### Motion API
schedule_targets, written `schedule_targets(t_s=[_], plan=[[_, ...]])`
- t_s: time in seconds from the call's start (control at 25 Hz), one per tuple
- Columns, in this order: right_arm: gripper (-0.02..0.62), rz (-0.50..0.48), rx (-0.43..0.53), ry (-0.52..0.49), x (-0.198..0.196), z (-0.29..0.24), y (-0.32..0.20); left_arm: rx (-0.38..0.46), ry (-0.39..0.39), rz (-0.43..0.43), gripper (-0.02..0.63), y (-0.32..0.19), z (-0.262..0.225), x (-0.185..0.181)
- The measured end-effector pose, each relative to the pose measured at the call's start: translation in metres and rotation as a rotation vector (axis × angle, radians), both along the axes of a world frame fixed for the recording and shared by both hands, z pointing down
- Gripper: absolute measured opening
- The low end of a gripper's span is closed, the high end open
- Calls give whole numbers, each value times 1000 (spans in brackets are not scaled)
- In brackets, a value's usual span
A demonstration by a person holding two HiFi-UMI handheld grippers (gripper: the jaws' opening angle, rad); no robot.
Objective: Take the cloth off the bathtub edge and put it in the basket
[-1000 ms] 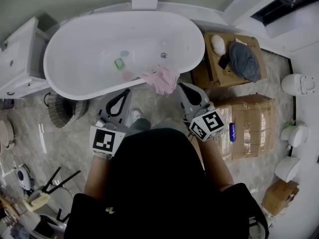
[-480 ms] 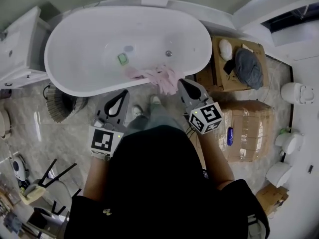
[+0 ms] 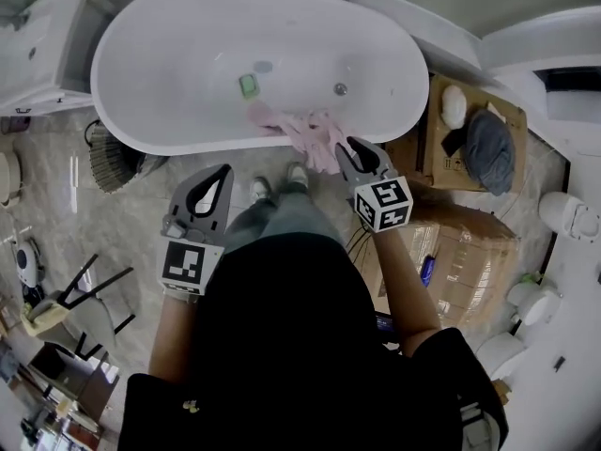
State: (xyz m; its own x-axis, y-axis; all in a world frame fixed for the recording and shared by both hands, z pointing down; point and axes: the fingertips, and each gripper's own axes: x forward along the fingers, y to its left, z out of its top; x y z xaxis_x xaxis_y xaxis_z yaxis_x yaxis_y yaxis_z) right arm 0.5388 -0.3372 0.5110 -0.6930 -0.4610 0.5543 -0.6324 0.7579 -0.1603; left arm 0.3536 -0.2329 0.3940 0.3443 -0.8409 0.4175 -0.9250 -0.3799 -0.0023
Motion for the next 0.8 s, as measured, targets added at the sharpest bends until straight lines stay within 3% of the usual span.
schedule_targets(t_s=[0.24,0.32,0.48,0.8], plan=[[263,-71,-119,112,7,82,-20,-139,64,-168,11,0,19,5],[340,-101,-162,159,9,112,-22,-154,55,-192,11,0,24,9],[429,-170,-215,255,10,170,-25,-183,45,-227,11,-1,36,16],[488,-280,-317,420,19,279,-25,-268,19,-303,11,1,66,30]])
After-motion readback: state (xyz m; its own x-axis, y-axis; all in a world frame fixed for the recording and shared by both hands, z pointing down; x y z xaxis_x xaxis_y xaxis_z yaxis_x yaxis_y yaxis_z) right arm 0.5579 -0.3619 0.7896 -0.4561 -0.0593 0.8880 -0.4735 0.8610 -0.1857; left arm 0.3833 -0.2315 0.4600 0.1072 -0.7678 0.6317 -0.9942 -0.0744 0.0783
